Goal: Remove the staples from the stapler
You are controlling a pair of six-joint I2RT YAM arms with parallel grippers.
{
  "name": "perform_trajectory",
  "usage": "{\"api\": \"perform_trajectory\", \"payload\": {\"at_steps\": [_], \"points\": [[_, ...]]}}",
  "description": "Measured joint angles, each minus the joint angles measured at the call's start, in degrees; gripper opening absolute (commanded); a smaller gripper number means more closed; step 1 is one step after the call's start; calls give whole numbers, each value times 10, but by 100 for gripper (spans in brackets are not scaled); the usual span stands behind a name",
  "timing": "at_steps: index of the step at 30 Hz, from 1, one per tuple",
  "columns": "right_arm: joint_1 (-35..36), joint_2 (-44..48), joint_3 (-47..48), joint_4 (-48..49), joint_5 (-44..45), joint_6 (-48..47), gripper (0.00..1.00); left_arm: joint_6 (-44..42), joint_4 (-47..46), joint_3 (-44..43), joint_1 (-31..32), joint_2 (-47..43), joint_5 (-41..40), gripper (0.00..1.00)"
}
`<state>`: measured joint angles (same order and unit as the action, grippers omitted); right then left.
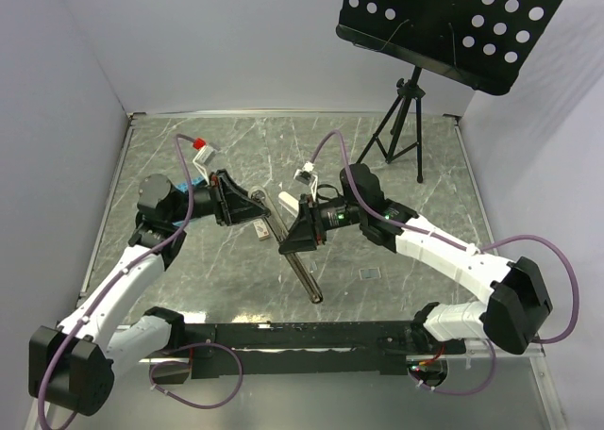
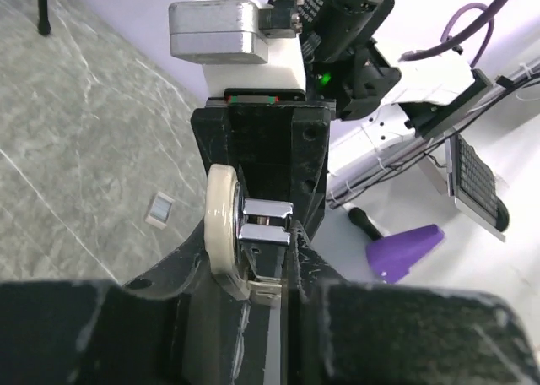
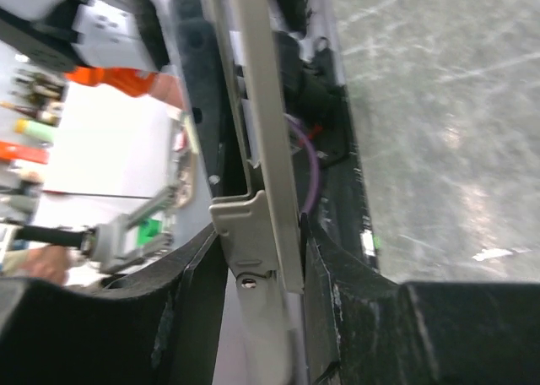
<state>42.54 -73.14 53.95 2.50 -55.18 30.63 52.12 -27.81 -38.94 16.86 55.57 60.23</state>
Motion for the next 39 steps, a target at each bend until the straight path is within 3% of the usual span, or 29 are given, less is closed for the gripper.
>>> {"api": "perform_trajectory", "payload": {"at_steps": [3,5,8,16,22,27,31,34,36,37,38,39], "points": [[3,4,17,-56,55,-24,68,4,-14,0,1,23,3,1],[9,14,28,-89,112,-33,73,-3,-12,0,1,43,3,1],[28,33,51,-132,212,-57,73,-12,5,0,0,73,3,1],[162,22,113,-200,477,-136,65,-19,44,0,-20,88,-22,1],[200,-17,147,-238,601,-158,61,-16,50,0,-34,89,-39,1],[213,-49,152,-264,663,-166,51,-5,49,0,-35,89,-37,1],[225,-74,156,-279,708,-164,12,-6,50,0,-36,89,-38,1],[230,-77,162,-286,730,-167,0,-4,52,1,-36,90,-42,3],[233,-77,162,-288,739,-166,0,-6,52,1,-35,90,-40,13],[233,-77,162,-288,740,-166,0,-7,54,1,-36,90,-40,27],[233,-77,162,-288,740,-166,0,-9,57,0,-36,90,-40,35],[233,-77,162,-289,740,-166,0,-10,62,0,-37,90,-41,64]]}}
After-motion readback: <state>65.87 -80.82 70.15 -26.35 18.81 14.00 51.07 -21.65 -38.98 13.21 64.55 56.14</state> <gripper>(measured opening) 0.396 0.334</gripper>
